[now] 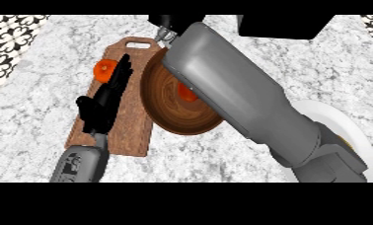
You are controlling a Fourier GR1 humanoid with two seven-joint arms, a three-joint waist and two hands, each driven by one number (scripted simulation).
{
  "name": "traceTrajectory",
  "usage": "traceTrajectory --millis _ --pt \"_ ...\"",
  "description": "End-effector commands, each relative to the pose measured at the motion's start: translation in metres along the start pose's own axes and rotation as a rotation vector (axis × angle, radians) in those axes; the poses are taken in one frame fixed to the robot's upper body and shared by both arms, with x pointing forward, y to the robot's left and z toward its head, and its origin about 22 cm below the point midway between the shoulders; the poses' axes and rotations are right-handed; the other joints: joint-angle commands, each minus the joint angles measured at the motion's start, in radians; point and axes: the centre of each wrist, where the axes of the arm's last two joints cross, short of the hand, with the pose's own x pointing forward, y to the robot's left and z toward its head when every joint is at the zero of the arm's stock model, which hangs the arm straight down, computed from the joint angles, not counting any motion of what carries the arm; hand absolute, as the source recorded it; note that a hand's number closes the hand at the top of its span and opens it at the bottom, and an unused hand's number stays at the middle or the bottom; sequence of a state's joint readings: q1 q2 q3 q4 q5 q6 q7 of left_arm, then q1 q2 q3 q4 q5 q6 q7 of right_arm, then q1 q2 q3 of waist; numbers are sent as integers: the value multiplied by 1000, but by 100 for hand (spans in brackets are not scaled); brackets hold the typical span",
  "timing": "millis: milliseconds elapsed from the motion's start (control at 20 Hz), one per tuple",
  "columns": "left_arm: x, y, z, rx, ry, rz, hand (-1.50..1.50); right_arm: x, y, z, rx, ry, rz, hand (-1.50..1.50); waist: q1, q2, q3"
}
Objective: Pick the tomato from the plate and place it in the bowl
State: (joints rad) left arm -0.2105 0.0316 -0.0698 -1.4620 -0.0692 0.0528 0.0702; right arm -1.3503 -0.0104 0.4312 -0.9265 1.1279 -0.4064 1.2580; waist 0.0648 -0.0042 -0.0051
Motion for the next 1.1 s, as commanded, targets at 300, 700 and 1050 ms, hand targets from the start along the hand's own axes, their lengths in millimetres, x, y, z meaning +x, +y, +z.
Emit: traceTrajectory --millis 300,700,1050 --pt "4 8 5 34 -8 2 0 -19 29 -13 16 307 243 150 -45 -2 4" --pt "16 12 13 60 -9 4 0 -79 63 1 59 332 300 150 -67 -4 6" --pt "0 28 17 87 -9 8 0 -153 86 28 189 477 167 150 -65 -1 6"
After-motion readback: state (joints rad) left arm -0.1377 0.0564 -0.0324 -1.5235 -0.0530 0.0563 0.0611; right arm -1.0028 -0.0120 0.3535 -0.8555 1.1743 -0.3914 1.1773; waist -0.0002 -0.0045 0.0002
